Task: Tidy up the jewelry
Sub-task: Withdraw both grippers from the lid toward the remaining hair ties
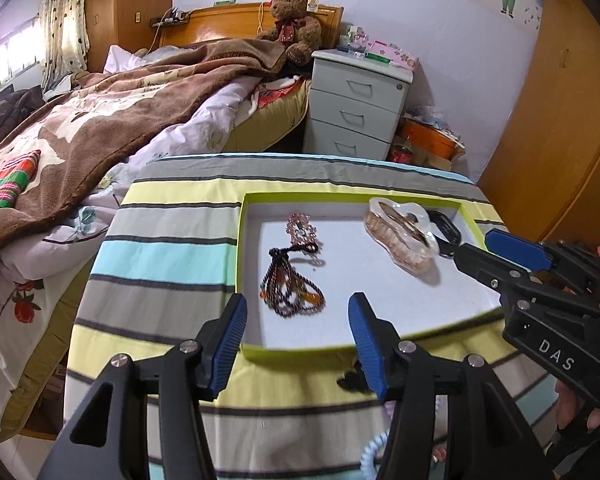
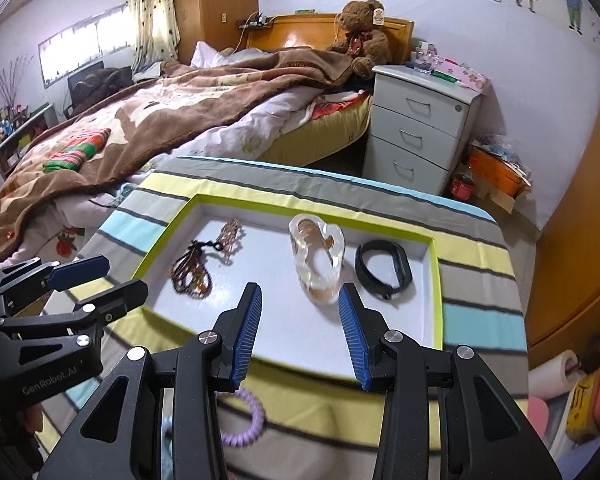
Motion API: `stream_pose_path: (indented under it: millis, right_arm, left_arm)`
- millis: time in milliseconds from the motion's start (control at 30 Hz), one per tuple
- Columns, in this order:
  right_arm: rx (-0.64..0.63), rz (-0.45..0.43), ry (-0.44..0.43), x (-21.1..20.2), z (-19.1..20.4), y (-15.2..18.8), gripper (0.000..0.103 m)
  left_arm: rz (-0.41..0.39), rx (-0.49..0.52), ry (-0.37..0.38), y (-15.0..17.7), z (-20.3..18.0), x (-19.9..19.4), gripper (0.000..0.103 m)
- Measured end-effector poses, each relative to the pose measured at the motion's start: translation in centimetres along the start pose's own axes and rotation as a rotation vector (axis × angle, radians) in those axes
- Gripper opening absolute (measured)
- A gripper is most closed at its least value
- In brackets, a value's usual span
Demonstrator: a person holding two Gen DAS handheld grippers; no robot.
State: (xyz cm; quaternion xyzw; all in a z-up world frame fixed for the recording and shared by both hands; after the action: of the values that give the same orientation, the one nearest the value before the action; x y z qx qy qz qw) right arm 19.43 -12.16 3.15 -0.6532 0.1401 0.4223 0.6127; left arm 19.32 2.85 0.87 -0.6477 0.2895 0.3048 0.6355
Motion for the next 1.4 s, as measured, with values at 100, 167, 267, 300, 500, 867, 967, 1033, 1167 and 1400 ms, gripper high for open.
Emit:
stream_pose_path:
  millis: [100,167,267,300,500,867,967,1033,1167,1400]
  right_arm:
    - [0.005,-0.016,-0.004,-1.4,0.2,1.3,0.041]
    - [0.004,-0.023,-0.009,-2.1,0.3,2.0,0.041]
    - [0.011,-0.033,-0.010,-3.3,0.2,3.5,0.041]
    - [0.015,-0.032,-0.013,-3.5,0.2,3.9,0.041]
    - [0.032,-0.020,-0.053,-4.8,0.5,7.5,0.041]
    - [-0.005,0.058,-0.144,-3.5,2.1,13.0,0.041]
    - [-0.042,0.075,-0.166,-2.9,3.0,13.7,0.041]
    - [-0.072,0.087,-0.169,-2.5,3.6,14.0,0.041]
    - [-0.104,0.099,-0.165,-1.5,4.3,14.1,0.041]
    - [-0.148,0.117,-0.168,-0.3,4.8,14.2,0.044]
  left_arm:
    - [-0.013,0.001,0.007,0.9,0.0,-1.2,0.056]
    - [-0.014,0.001,0.013,1.5,0.0,-2.0,0.057]
    - [-0.017,0.002,0.025,2.6,0.1,-2.8,0.057]
    - [-0.021,0.000,0.031,2.9,0.2,-3.1,0.058]
    - [-0.019,-0.025,0.049,5.4,1.2,-4.2,0.058]
    - [0.028,-0.031,0.094,9.3,2.1,-3.9,0.058]
    - [0.039,-0.038,0.093,9.9,2.5,-3.8,0.058]
    - [0.043,-0.042,0.096,10.2,2.6,-3.8,0.058]
    - [0.049,-0.046,0.097,10.6,2.8,-3.7,0.058]
    - [0.062,-0.051,0.091,11.1,3.2,-3.6,0.058]
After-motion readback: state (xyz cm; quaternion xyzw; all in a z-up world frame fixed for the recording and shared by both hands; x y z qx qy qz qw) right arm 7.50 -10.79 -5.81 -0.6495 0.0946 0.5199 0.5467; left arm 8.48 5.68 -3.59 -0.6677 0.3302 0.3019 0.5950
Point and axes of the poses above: each gripper's, at about its wrist camera, not at the fingertips, and x roughly the way its jaws point, z to its left, y to its underside, the point moved 5 cm from there along x, roughly the way its jaws point, and after that the axes turned 8 degrees about -y, right-handed, at the moved point
